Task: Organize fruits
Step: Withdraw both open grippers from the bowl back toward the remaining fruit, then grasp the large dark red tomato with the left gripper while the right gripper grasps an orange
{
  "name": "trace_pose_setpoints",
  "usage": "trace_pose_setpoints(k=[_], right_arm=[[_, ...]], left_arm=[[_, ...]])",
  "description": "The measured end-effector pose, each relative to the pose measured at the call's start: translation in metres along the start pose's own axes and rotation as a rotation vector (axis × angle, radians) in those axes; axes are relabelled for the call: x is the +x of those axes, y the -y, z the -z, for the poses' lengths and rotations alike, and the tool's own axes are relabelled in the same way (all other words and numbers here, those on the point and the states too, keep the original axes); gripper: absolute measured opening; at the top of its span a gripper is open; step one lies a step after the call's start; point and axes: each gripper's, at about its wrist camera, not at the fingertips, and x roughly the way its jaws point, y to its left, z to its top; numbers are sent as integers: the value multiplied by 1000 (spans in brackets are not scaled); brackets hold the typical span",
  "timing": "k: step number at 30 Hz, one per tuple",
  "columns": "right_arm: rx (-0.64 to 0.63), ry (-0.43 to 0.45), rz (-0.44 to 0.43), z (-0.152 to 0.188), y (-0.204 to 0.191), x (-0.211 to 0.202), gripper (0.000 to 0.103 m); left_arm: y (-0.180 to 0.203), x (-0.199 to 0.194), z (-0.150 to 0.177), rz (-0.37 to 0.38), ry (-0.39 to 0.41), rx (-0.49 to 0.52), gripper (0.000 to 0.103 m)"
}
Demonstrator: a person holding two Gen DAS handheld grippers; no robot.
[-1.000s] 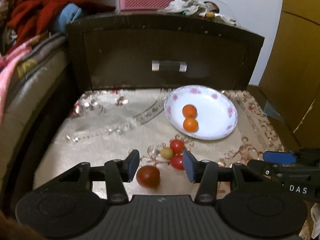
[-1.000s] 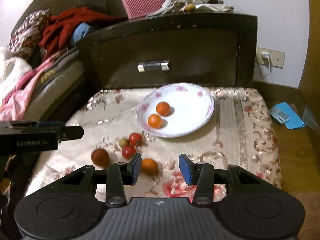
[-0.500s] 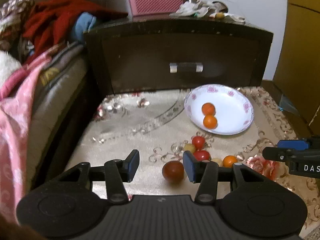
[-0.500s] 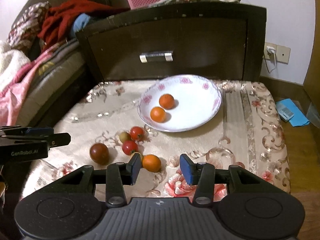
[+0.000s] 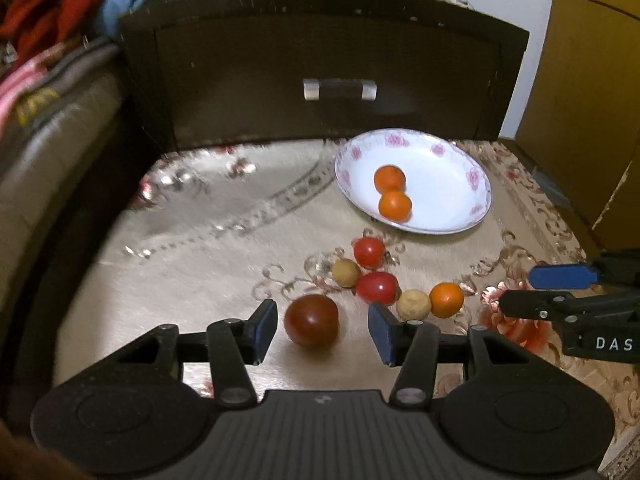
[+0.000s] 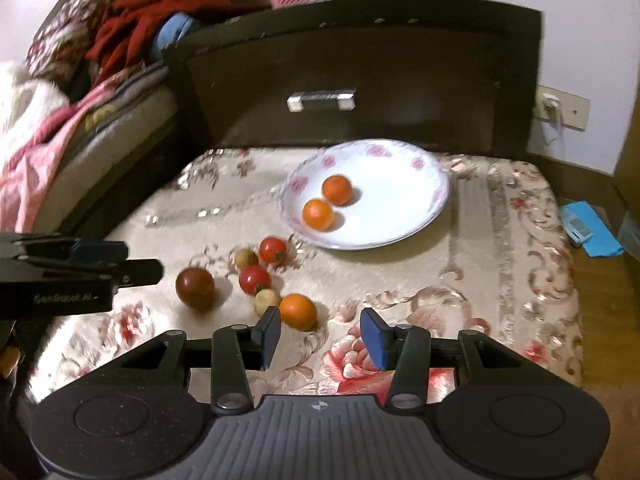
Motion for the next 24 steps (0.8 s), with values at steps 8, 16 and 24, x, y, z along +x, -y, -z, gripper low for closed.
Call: trace_pose_setpoints(k=[8, 16, 24], right_arm=[[-132, -55, -16, -1, -14, 29, 40], [-165, -88, -2, -3, -15, 49, 39], [-195, -98, -34, -7, -19, 64, 39]], left_arm=[[-12, 14, 4, 25, -45, 27, 58], [-17, 33, 3, 30, -54, 39, 58], [-11, 49, 7, 27, -73, 92, 58]])
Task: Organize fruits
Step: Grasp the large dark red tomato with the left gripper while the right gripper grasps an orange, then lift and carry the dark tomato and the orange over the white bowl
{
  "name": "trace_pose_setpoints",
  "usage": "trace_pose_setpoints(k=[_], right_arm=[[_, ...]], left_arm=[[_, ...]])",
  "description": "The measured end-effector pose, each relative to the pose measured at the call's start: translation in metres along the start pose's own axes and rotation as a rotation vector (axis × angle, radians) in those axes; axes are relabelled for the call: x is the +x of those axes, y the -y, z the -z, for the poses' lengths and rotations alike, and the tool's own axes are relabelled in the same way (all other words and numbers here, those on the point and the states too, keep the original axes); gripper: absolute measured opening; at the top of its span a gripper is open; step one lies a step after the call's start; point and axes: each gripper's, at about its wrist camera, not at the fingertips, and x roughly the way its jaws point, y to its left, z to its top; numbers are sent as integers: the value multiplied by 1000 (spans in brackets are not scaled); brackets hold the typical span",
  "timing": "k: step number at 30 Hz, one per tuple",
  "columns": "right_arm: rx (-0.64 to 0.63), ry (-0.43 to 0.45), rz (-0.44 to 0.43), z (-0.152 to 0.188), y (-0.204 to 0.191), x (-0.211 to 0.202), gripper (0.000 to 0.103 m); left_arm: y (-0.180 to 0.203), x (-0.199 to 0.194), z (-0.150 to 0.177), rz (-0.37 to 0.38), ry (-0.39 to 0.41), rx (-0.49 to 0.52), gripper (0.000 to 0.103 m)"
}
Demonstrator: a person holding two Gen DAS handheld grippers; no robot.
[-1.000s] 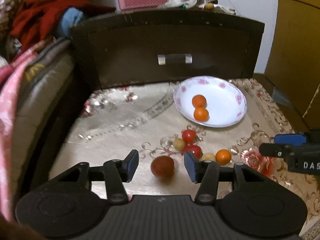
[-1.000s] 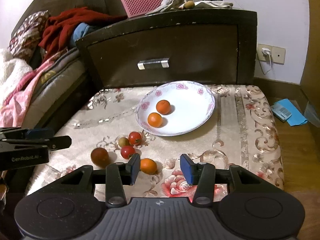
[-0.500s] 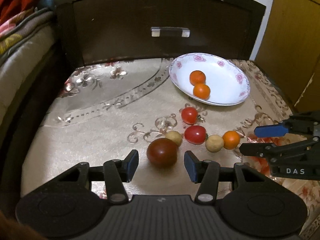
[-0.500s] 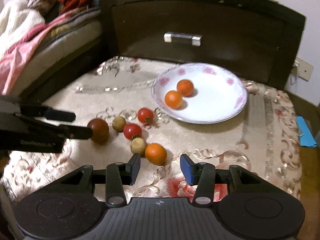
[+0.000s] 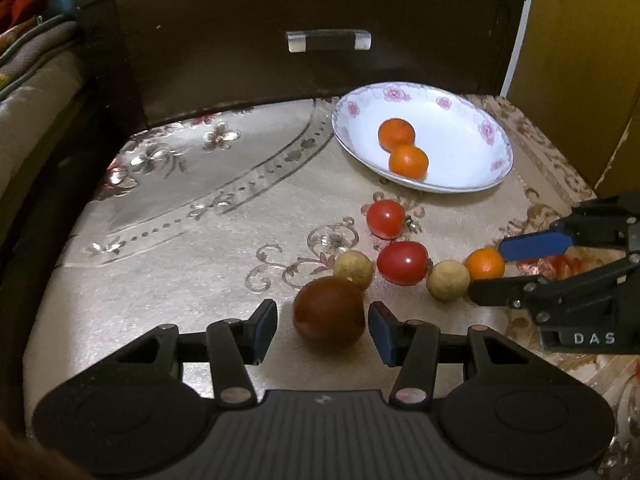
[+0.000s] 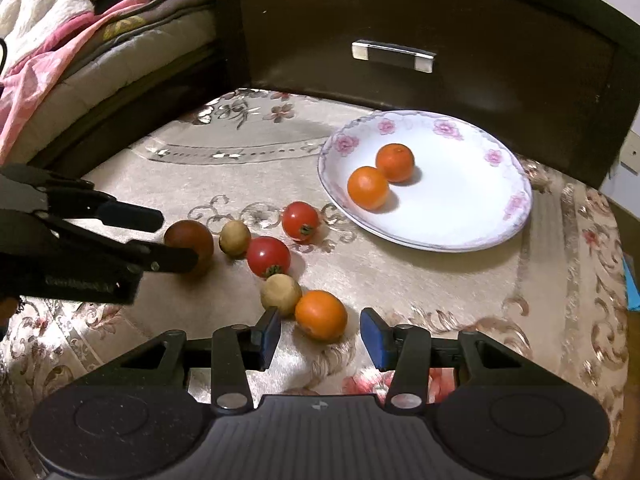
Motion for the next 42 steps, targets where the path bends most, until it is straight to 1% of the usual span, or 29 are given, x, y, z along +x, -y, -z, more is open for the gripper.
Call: trace_pose_setpoints(k=[6, 10, 15, 18, 20, 21, 26, 29, 32, 36, 42], right_arm=[[22, -25, -6, 2, 8, 8, 39], [-2, -23, -8, 1, 4, 13, 39], [4, -12, -10, 0, 5, 16, 39], [12, -6, -10, -1, 5, 16, 34], [15, -10, -10, -2, 6, 16, 25], [13, -10, -10, -1, 6, 15, 23], [12, -18, -12, 1, 6, 12, 23], [22, -24, -9, 3, 9, 9, 23], [38, -33, -13, 6, 12, 5, 23], [34, -44, -21, 10, 11, 0, 23], [18, -49, -20, 12, 10, 0, 23]], left_arm=[[-1, 10, -2, -1, -12, -9, 58], [-1, 18, -1, -1, -25, -11, 58], [1, 20, -2, -14, -9, -3, 58], [1, 19, 0, -13, -2, -5, 55], [1, 18, -1, -1, 1, -17, 49], [1, 18, -1, -1, -1, -19, 49], [2, 17, -1, -4, -12, -17, 49], [2, 15, -1, 27, -32, -34, 49], [8, 12, 1, 41, -43, -20, 49], [14, 10, 3, 87, -63, -19, 49], [21, 10, 3, 85, -61, 13, 49]])
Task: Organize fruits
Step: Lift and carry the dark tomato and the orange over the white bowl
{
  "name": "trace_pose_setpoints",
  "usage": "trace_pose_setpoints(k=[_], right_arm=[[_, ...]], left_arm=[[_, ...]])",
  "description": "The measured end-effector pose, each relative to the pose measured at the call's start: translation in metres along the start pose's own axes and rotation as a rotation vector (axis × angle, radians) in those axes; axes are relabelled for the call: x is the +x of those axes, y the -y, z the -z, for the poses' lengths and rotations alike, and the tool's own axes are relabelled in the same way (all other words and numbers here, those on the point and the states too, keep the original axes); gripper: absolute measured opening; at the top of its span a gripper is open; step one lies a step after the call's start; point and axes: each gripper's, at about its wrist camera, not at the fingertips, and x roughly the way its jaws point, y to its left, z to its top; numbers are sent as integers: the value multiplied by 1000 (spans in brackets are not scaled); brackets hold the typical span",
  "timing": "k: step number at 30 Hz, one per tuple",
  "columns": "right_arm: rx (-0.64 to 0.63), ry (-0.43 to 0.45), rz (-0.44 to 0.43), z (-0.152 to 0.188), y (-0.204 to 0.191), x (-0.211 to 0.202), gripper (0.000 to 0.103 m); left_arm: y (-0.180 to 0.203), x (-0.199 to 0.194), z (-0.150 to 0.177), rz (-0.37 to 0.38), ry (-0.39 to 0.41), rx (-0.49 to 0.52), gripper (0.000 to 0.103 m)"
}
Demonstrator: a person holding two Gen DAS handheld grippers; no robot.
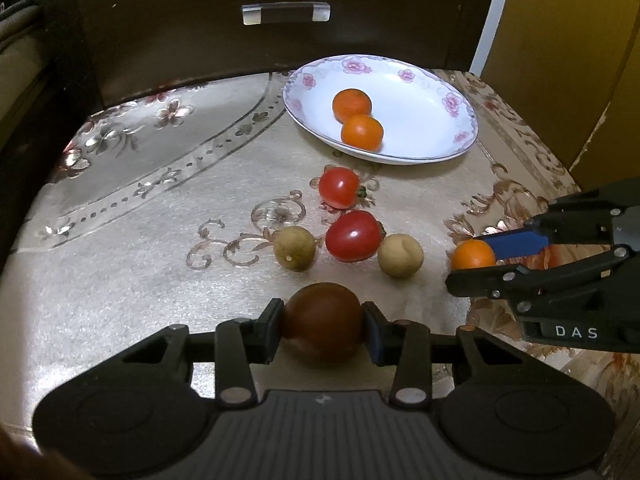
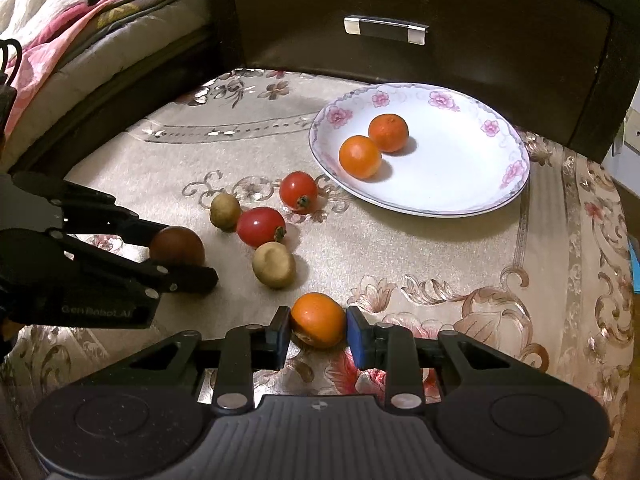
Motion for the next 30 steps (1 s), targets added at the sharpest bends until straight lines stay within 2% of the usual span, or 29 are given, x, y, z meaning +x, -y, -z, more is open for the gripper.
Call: trace_pose_setpoints(k=[8, 14, 17, 20, 30], right_arm=[[-20, 7, 3, 1, -3, 1, 29], [-24, -5, 16, 1, -5, -1, 27], [-12, -8, 22, 2, -5, -3, 24], [19, -13, 12, 5, -3, -5, 24], [38, -6, -16, 0, -14, -6, 24]], left_arm=[[6, 3, 1, -13, 10, 50, 55], [8, 4, -1, -25, 9, 47, 54], [5, 3, -3, -26, 7, 17, 49], [2, 2, -2, -16, 0, -12, 48], [12, -6, -3, 0, 13, 10, 48]])
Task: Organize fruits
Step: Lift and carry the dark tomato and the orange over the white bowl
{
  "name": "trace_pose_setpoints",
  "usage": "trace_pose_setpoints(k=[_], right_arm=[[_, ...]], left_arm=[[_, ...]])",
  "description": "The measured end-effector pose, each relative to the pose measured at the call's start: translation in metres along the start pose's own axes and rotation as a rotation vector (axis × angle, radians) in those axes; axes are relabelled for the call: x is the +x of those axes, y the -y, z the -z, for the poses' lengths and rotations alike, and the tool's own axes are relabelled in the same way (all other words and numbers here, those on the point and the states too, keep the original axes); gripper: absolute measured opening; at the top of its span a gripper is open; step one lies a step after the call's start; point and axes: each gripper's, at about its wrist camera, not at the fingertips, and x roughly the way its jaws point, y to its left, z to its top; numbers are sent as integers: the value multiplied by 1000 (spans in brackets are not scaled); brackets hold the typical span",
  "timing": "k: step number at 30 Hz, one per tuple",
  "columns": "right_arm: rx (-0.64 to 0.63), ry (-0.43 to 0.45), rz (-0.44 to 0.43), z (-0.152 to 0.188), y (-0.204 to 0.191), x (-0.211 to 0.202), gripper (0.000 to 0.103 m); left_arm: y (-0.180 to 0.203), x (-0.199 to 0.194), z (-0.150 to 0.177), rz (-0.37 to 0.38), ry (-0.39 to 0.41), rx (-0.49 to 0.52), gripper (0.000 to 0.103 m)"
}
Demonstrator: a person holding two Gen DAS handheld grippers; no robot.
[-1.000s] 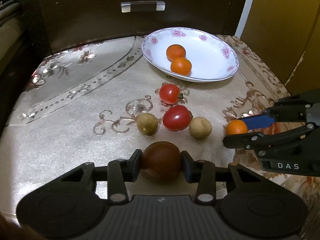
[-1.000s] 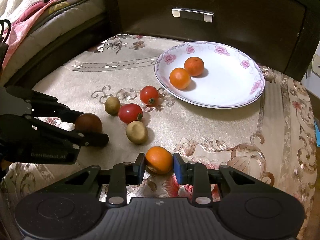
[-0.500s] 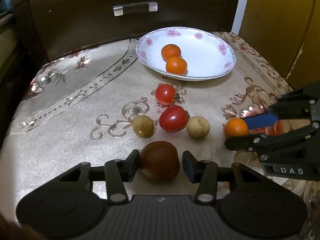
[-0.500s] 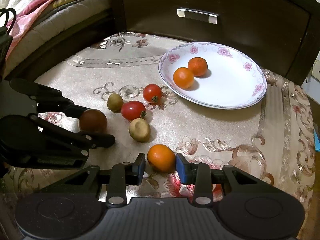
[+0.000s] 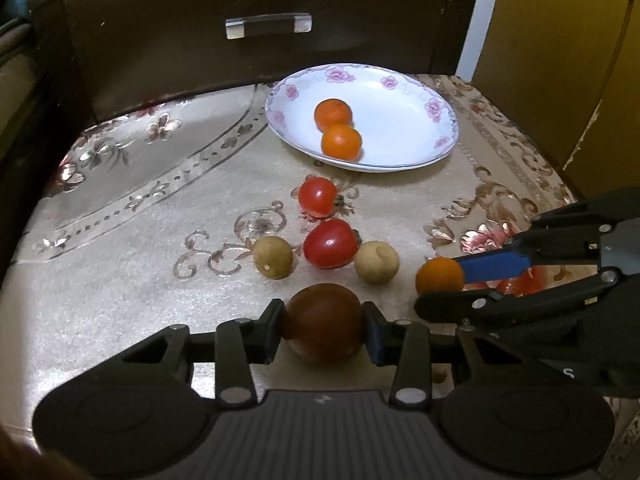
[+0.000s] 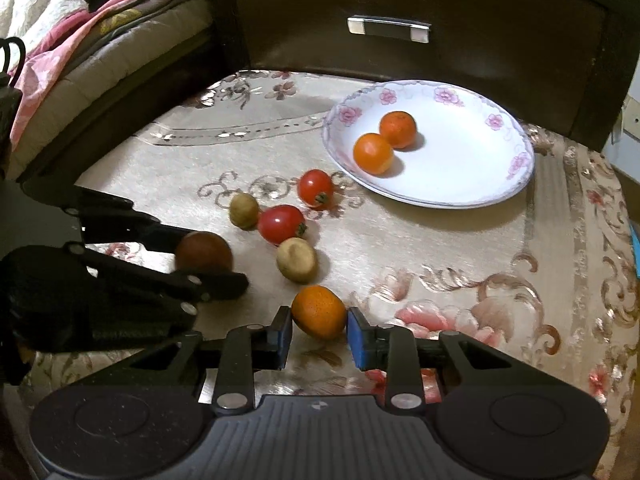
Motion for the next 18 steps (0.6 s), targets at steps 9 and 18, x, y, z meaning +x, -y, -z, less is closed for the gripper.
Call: trace_pose_setpoints(k=[9, 18], right_arm=[[21, 10, -7, -4, 3, -1, 24], [36, 39, 10, -9, 5, -6, 24]], left_arm=[[0, 0, -6, -8, 13, -14, 48], [4, -7, -17, -52, 44, -2, 48]])
